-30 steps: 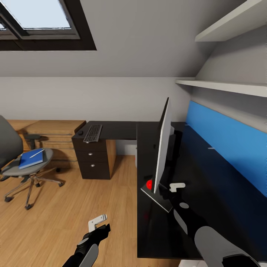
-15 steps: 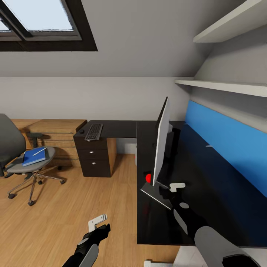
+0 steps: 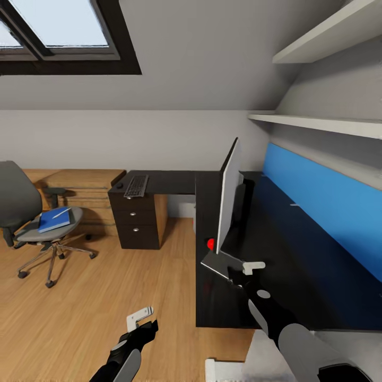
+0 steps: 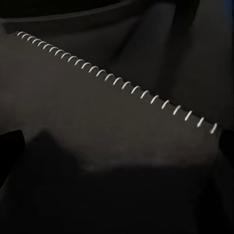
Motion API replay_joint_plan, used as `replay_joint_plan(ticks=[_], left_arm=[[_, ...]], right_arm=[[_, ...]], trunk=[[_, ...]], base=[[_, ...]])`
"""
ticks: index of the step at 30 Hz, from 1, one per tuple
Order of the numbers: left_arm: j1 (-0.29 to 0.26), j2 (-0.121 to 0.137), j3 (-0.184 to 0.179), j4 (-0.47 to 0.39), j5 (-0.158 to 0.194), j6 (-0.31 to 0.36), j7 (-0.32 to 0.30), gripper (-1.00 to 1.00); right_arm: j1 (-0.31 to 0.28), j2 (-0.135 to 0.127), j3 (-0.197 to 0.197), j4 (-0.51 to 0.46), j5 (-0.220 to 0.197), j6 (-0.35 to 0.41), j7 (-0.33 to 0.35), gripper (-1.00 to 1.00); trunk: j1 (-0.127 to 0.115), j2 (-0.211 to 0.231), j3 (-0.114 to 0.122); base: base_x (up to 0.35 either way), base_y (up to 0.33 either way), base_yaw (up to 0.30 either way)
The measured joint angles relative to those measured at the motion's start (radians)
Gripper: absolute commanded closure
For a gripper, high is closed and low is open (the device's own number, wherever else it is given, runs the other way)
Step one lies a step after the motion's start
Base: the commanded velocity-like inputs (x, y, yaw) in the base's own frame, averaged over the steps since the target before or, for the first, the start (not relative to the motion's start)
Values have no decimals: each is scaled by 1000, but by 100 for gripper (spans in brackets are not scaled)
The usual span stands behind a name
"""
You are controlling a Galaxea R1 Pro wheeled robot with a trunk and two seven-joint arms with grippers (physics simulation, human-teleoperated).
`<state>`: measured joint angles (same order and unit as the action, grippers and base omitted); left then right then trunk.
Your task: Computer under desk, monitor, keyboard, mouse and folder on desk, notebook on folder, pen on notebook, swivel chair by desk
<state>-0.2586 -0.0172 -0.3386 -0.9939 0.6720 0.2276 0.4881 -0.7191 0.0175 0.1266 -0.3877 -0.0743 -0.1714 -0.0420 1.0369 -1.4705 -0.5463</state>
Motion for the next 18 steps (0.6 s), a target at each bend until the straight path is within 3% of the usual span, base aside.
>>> replay_joint_plan(ticks=[18], left_arm=[[0, 0, -12, 0, 1, 0, 1, -100]], right_arm=[[0, 0, -1, 30, -6, -6, 0, -100]], trunk=[[0, 0, 0]], base=[[-219, 0, 0]])
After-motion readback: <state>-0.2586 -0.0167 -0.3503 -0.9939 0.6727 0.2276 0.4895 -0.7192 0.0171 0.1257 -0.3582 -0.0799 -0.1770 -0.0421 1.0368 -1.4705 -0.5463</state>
